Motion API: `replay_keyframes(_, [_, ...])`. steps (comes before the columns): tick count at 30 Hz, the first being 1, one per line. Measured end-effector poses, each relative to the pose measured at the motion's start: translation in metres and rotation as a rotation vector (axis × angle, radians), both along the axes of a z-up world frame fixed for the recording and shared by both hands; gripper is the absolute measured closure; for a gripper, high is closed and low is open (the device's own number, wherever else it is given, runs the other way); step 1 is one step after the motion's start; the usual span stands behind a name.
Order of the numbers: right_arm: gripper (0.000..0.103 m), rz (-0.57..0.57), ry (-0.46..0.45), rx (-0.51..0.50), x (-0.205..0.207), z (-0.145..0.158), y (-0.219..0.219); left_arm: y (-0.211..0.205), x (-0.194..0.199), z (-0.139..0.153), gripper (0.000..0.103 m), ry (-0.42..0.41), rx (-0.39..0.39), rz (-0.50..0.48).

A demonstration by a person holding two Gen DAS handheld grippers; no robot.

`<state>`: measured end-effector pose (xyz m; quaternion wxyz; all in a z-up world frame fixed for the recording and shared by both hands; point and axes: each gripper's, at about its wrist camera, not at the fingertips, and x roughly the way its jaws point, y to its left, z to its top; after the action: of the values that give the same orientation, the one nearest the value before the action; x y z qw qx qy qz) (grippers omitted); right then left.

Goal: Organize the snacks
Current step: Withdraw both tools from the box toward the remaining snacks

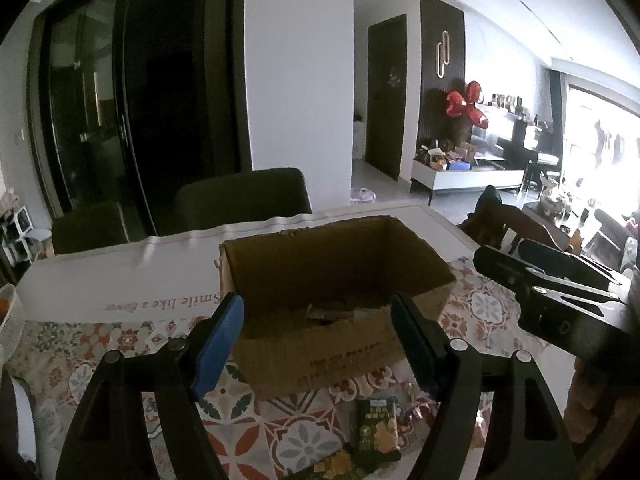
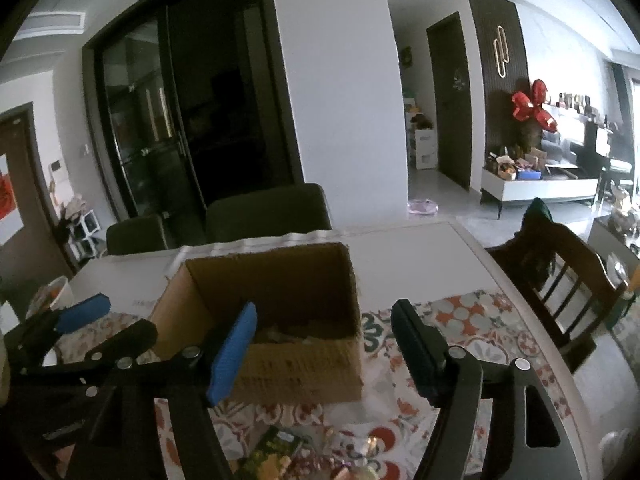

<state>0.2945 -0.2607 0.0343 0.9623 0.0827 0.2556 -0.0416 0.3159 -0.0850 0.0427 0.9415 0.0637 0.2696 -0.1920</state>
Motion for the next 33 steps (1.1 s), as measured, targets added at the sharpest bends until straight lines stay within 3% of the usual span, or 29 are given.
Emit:
replay_keyframes(7, [0.032,-0.041,-0.004,-0.001,-0.033,-0.013,-0.003,-0.001,-0.031,-0.010,0.026,-0.038,0.009,-0.010])
replay_keyframes(11, [0.026,-0.063,-0.003,-0.002,-0.051,-0.023,-0.003,-0.001,-0.042,-0.020,0.026,-0.031,0.014,-0.033])
replay_keyframes(17, [0.026,-0.068,-0.001,-0.032,-0.070,-0.035,0.000,0.000,-0.056,-0.039,0.026,-0.005,0.032,-0.039])
replay_keyframes(33, [0.026,0.085,0.170,-0.100,-0.096,-0.088,0.009,-0.007,-0.086,-0.085,0.026,0.075,0.072,-0.053])
